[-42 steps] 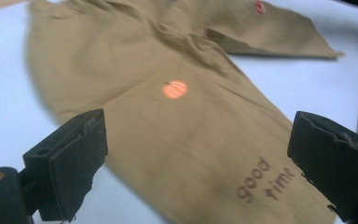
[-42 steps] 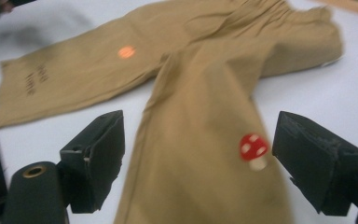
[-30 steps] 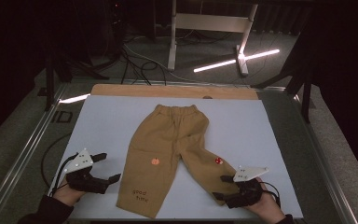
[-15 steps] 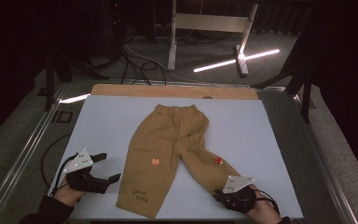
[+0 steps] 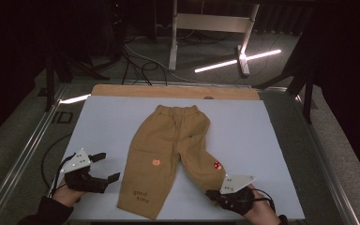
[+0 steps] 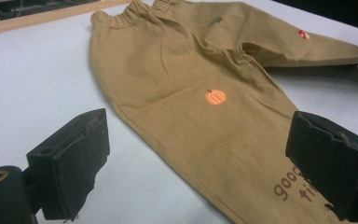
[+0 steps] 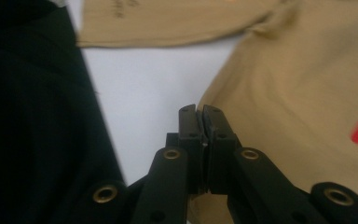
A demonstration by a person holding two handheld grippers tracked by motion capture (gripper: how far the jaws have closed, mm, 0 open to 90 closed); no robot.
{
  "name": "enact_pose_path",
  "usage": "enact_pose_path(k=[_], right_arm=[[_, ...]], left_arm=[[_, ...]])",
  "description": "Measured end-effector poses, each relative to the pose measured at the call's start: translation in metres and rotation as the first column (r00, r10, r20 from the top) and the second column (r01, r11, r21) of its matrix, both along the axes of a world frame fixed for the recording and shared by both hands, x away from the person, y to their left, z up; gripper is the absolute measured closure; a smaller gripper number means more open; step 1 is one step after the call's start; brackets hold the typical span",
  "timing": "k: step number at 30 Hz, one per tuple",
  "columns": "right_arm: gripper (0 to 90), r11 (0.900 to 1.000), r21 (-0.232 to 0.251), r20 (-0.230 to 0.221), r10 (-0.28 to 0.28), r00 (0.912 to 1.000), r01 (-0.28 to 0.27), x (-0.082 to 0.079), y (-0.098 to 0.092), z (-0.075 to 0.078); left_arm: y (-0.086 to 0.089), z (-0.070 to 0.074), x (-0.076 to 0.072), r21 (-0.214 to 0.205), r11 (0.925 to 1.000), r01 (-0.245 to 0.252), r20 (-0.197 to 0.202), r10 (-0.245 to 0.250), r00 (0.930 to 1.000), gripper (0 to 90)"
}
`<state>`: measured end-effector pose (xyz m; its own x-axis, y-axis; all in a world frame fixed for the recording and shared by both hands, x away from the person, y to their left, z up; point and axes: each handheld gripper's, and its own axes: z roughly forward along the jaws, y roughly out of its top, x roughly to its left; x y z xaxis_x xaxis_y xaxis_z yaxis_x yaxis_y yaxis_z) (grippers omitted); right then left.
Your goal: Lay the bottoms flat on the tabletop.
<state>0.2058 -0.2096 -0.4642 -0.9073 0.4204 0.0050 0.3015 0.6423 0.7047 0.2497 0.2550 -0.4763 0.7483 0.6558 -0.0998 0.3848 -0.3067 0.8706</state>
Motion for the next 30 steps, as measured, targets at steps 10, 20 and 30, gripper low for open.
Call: enact_pose_path(k=[10,20,30], right_arm=[[87.5,0.9935,0.029,0.008,0.11,0.9939,-0.11,-0.004,0.049,0.01],[87.0,0.9883,-0.01,-0.047,0.152,0.9873,-0.152,0.0,0.09,-0.022],[65.8,0.9923,0.027,-0.06,0.123,0.9907,-0.121,0.008,0.085,-0.028]], left_arm=[[0.0,0.0,0.001,-0.004,1.0,0.005,0.002,-0.005,1.0,6.9],[0.0,-0.003,0.001,-0.005,0.9999,0.009,-0.005,-0.009,1.0,6.9],[-0.001,-0.004,0.001,-0.006,0.9998,0.017,-0.01,-0.017,0.9998,6.9]])
